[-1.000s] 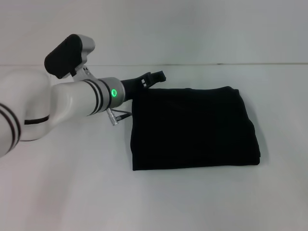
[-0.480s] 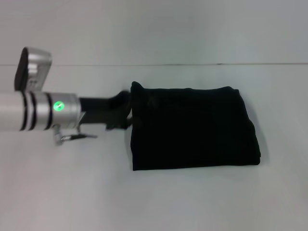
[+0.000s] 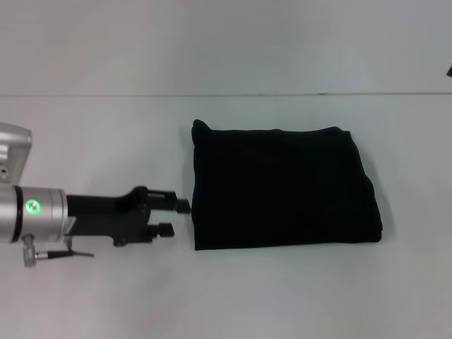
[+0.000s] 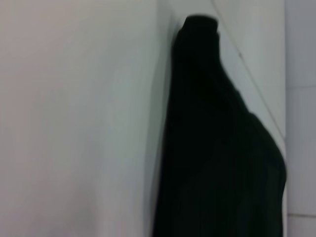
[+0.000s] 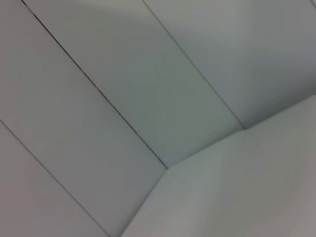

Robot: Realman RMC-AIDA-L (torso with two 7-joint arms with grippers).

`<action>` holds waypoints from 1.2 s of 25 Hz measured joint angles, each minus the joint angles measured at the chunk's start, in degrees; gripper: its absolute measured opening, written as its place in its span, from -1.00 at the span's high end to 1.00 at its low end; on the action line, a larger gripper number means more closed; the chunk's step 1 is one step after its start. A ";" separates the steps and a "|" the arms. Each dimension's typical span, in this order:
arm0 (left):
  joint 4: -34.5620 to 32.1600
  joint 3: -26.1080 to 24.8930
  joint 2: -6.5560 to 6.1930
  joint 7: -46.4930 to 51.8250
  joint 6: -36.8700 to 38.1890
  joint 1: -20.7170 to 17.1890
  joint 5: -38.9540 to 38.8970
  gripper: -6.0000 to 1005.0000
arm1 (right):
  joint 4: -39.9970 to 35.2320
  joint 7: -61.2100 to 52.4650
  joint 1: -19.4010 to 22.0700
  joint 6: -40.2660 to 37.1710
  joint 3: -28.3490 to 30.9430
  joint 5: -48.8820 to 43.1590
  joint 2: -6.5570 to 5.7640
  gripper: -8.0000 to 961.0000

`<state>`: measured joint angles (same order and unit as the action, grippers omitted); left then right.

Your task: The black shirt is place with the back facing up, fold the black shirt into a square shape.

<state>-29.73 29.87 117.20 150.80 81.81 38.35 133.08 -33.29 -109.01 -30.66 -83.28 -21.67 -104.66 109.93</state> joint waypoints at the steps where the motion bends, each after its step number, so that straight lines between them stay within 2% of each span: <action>1: 0.31 0.12 0.26 -0.57 -0.09 -0.20 0.32 -0.69 | -0.08 -2.03 -0.75 0.10 -0.15 -1.25 -0.54 -0.37; 4: 1.07 0.17 1.02 -1.76 -0.92 -0.68 0.44 -0.49 | -0.28 -10.08 -3.31 0.78 -0.77 -5.29 -2.69 -0.37; 7: 2.35 0.20 1.67 -2.55 -2.43 -1.09 0.36 -0.28 | -2.49 -18.86 -5.49 2.09 -1.63 -9.39 -3.84 -0.37; 9: 3.06 0.17 1.97 -2.81 -3.16 -1.26 0.30 0.11 | -3.51 -20.71 -5.86 2.33 -1.92 -10.34 -3.87 -0.37; 15: 4.33 0.12 2.87 -3.57 -5.04 -1.03 0.10 0.12 | -5.30 -23.94 -6.86 2.62 -2.60 -11.98 -3.90 -0.37; 30: 6.15 1.16 3.55 -3.67 -10.52 0.43 0.40 0.14 | -5.37 -24.05 -6.36 2.70 -2.31 -12.06 -4.04 -0.37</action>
<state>-23.58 31.03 120.75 147.13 71.29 38.78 133.48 -38.66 -133.06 -37.02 -80.58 -23.97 -116.73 105.89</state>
